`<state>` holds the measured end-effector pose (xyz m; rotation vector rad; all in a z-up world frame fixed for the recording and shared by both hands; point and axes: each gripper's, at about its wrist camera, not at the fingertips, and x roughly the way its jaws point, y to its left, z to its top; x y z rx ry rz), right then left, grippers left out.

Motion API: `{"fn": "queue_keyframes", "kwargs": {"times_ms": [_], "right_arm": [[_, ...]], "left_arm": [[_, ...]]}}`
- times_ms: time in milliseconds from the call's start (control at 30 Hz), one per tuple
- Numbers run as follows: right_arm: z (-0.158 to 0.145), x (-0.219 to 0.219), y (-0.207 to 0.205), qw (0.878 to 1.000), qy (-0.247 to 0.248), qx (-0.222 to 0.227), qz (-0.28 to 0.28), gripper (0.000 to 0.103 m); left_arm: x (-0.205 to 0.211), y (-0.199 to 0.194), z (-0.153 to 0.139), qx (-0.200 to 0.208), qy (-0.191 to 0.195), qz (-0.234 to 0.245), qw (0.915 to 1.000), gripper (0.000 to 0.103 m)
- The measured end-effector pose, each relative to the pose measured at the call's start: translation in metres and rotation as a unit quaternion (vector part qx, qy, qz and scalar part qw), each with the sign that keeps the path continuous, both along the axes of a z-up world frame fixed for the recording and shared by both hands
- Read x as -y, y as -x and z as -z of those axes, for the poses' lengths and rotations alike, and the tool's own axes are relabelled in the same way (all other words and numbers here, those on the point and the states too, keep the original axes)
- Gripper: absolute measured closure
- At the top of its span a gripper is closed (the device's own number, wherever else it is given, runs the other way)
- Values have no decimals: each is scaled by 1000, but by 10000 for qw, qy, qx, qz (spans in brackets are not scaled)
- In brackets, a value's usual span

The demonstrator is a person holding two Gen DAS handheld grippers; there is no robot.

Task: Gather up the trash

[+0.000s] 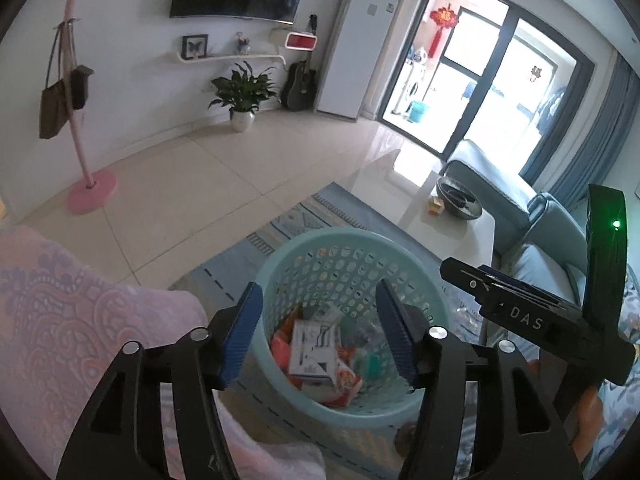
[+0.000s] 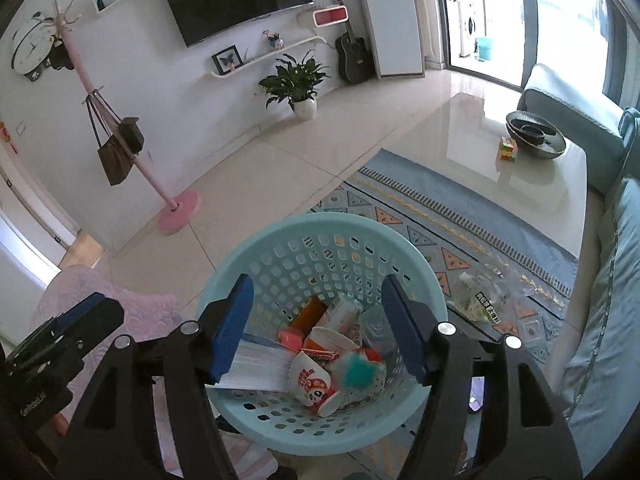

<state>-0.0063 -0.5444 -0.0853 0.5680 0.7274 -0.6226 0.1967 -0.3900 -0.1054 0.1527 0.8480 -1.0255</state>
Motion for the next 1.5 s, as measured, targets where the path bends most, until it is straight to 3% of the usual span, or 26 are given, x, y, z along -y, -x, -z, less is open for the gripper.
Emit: {"fn": "queue_keyframes", "kwargs": {"times_ms": [167,333,500,600,833,1100,1500], "right_arm": [[-18,-20,6,9995,76,160,-276,38],[-48,-74,14,9944,675,513,-636,34],[-62,-123,29,9849,1373,833,-644,33],[-63,-145,35,9799,1561,1037,-689,33],[-64,-177,36,9724,1934,1038,-792,33],[-53,-182,41,9733,1897,1074,-719,33],[-50,-184,42,9734,1929,1036,-676,33]], "left_arm": [[-32,10,-17,130,240,-177,9995,28],[-92,30,-34,654,438,-726,9943,15],[-147,52,-43,1497,426,-1652,9739,11],[-168,61,-42,1688,461,-2016,9637,11],[-193,74,-40,2083,683,-2562,9415,11],[-196,69,-34,2154,459,-2668,9382,10],[-200,73,-35,2270,461,-2699,9346,9]]}}
